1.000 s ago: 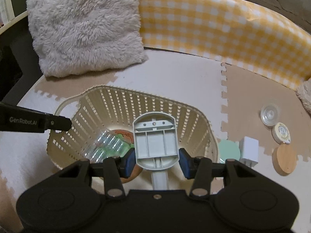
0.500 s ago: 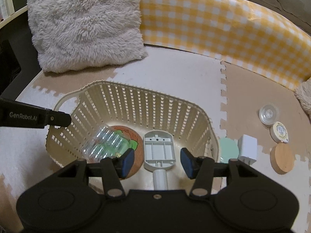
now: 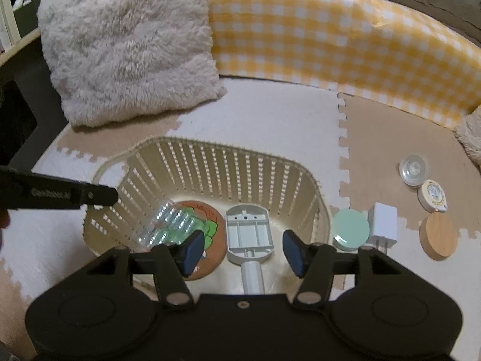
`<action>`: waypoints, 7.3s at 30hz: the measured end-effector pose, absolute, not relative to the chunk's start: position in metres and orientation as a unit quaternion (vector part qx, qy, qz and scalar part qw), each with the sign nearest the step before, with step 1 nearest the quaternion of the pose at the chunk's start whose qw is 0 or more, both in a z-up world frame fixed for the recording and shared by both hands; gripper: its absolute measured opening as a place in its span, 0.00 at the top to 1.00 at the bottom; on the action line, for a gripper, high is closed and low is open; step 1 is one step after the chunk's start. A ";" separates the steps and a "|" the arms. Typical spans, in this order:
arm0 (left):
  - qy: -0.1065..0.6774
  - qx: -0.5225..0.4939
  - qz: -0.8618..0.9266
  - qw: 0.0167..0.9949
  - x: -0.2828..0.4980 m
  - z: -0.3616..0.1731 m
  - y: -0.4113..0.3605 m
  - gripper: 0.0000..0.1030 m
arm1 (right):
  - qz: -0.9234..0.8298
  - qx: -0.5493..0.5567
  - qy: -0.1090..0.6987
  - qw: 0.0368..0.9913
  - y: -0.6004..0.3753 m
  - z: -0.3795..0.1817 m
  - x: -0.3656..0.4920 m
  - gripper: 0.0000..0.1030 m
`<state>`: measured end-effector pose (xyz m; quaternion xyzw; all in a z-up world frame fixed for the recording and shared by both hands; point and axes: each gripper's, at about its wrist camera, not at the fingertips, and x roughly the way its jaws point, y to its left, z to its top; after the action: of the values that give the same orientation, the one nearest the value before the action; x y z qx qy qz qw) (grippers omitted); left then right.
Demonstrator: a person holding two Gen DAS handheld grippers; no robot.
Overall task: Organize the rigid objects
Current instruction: 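Move the right tool to the round wooden coaster and grasp it, then carry the wooden coaster with the right tool into the basket and release, then move the right tool to the white USB charger and grasp it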
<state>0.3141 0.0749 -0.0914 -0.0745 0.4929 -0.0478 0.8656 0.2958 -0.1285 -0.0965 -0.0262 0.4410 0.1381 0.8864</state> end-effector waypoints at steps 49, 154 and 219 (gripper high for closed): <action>0.493 -0.073 -0.048 0.866 0.314 -0.092 0.075 0.95 | -0.157 0.133 0.366 0.908 -0.323 -0.148 0.317 0.00; 0.494 -0.061 -0.049 0.866 0.313 -0.091 0.075 0.95 | 0.186 -0.010 0.484 0.855 -0.113 -0.116 0.298 0.33; 0.494 -0.060 -0.051 0.866 0.312 -0.091 0.073 0.95 | -0.026 0.120 0.355 0.927 -0.272 -0.151 0.335 0.31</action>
<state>0.3121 0.0731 -0.0907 -0.0597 0.4944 -0.0509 0.8657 0.3355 -0.2719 -0.1508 0.1195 0.3546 -0.0256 0.9270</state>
